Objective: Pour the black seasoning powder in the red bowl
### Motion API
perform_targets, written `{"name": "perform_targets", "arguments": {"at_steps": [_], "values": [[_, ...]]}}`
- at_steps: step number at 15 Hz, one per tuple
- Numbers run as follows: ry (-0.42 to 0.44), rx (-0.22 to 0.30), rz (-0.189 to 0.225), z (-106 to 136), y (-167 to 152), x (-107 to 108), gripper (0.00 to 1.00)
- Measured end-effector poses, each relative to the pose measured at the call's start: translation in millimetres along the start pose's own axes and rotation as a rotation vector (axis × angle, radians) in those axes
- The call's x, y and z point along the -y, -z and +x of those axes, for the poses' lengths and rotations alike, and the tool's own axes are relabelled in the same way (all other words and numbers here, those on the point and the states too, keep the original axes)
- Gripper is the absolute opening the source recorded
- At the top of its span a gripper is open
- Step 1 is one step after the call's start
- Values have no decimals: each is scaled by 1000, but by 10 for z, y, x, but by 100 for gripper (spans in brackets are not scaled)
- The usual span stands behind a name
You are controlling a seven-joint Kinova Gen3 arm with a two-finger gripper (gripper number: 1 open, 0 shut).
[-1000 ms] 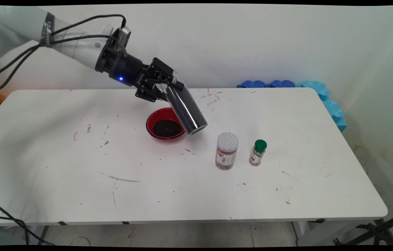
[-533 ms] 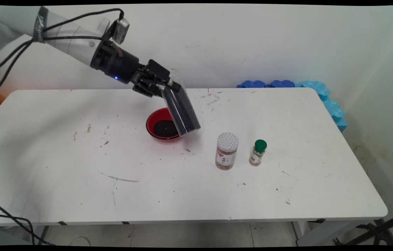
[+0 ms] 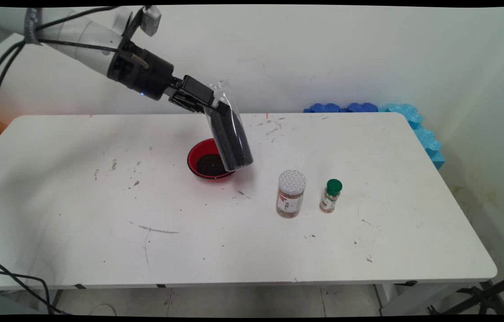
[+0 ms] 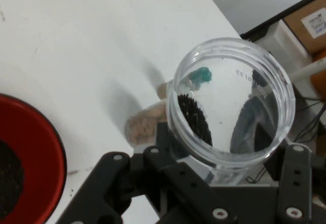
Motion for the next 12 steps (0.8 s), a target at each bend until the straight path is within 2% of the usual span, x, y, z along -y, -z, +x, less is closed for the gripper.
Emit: {"name": "perform_targets", "arguments": {"at_steps": [5, 12], "values": [[-218, -7, -4, -98, 87, -259, 0], [-478, 1, 23, -270, 107, -496, 0]]}}
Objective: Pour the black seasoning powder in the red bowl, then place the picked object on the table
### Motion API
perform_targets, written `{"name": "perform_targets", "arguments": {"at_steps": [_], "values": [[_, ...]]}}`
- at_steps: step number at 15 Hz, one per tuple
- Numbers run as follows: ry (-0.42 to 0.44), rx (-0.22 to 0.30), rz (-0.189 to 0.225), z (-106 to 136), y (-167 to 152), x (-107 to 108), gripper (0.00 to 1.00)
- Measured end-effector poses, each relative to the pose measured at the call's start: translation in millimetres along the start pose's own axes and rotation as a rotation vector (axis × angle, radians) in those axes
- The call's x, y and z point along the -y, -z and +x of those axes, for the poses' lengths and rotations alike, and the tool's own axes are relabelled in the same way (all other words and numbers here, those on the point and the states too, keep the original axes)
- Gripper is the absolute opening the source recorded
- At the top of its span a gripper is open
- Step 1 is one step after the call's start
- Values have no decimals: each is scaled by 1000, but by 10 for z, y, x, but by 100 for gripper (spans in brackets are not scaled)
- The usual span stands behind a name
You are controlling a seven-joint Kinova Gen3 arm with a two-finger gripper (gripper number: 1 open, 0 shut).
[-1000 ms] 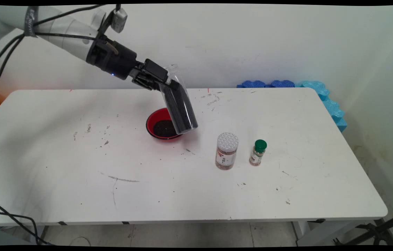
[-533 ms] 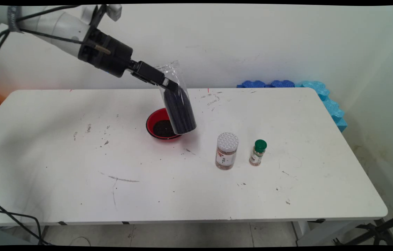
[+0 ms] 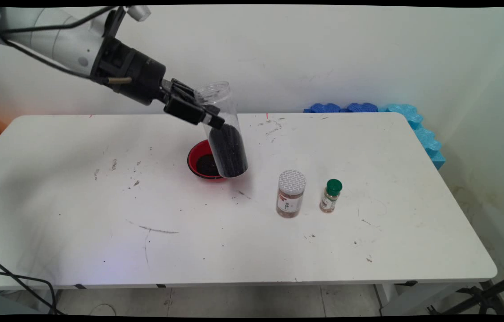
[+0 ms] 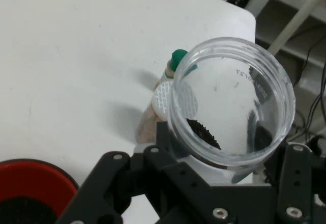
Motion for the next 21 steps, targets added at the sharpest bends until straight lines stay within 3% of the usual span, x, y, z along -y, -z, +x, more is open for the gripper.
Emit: {"name": "perform_targets", "arguments": {"at_steps": [11, 16, 21], "values": [[-299, 40, 25, -161, -189, -317, 0], [-305, 41, 43, -294, -326, -353, 0], [-287, 65, 52, -579, -477, -348, 0]]}}
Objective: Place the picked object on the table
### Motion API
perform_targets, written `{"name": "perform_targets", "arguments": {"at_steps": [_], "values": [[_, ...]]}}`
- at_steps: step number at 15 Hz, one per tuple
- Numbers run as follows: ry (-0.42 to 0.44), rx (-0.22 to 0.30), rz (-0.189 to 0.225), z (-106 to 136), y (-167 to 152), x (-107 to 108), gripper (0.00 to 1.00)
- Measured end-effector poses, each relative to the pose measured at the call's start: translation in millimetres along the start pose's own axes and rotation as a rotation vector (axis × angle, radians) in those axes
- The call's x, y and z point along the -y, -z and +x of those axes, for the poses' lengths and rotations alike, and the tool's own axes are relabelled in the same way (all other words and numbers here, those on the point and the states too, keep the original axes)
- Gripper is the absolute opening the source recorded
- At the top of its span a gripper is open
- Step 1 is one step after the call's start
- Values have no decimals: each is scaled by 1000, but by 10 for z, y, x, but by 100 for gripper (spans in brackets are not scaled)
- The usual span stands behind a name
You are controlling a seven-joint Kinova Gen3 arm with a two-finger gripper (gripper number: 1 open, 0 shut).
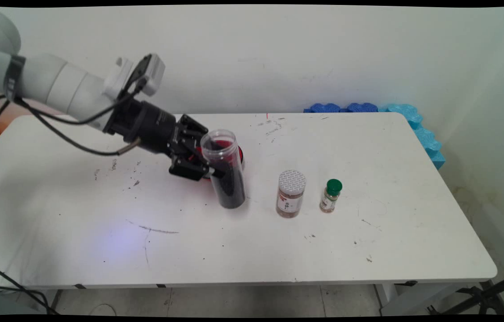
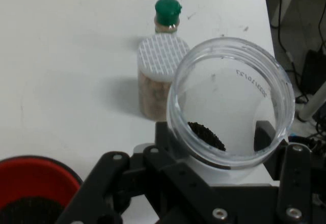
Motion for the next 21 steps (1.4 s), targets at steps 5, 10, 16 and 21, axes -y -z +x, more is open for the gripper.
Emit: {"name": "perform_targets", "arguments": {"at_steps": [5, 10, 16, 21], "values": [[10, 25, 3, -261, -142, -62, 0], [13, 39, 9, -453, -275, -98, 0], [16, 44, 16, -582, -411, -122, 0], [18, 45, 18, -636, -481, -129, 0]]}}
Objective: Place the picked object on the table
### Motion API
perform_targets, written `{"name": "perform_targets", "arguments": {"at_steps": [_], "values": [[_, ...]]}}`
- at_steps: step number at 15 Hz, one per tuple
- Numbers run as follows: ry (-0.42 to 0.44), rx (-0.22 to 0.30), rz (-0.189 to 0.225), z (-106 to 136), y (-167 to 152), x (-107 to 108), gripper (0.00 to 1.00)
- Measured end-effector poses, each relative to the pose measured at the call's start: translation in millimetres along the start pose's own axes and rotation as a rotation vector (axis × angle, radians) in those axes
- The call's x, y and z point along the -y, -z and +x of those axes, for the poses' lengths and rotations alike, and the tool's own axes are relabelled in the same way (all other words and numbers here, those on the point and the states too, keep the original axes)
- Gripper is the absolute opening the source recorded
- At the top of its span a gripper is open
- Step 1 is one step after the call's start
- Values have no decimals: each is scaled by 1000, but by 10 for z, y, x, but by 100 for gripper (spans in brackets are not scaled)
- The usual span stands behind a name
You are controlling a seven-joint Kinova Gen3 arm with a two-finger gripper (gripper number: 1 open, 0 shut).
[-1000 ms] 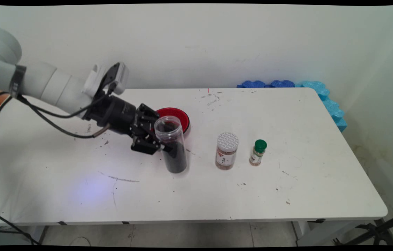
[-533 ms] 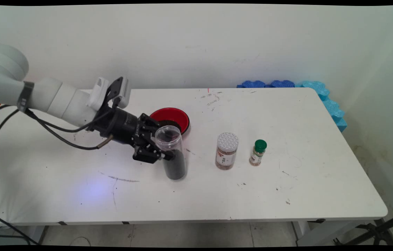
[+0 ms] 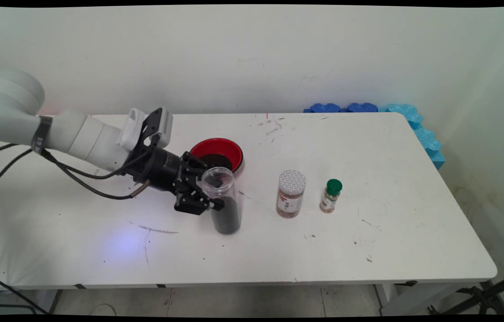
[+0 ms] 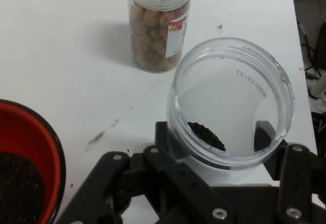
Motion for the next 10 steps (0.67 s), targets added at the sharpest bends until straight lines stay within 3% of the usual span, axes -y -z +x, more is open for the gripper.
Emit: {"name": "perform_targets", "arguments": {"at_steps": [7, 8, 10], "values": [[16, -5, -2, -64, -79, -2, 0], [19, -6, -2, -70, -86, 1, 100], [26, -8, 1, -84, -98, 12, 100]]}}
